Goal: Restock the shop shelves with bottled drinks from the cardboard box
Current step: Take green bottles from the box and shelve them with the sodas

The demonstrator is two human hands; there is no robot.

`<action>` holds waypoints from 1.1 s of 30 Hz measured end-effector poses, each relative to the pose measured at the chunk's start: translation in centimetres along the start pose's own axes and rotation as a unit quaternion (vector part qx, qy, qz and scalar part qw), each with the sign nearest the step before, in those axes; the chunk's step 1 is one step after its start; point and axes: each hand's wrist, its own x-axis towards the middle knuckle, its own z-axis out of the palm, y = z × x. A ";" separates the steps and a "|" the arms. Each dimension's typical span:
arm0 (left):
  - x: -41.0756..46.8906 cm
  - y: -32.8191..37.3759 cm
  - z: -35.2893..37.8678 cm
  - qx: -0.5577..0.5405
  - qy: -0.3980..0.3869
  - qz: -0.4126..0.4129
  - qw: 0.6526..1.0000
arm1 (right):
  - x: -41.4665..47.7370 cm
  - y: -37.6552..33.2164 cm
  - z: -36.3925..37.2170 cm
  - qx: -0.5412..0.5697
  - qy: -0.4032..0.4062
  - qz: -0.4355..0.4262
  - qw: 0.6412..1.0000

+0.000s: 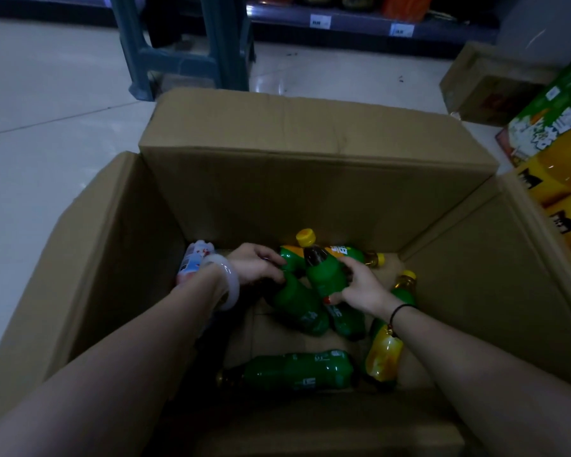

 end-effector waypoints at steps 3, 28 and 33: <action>0.3 -0.5 0.3 -0.054 0.038 0.024 0.998 | 0.0 0.0 0.1 0.025 0.006 -0.002 1.000; 1.7 -1.2 4.1 -0.031 0.077 0.040 0.996 | 0.2 0.4 -0.4 0.135 -0.022 0.028 0.990; 1.0 -0.6 4.4 -0.060 0.055 0.048 0.996 | 0.1 0.1 -0.9 0.172 -0.005 0.014 0.985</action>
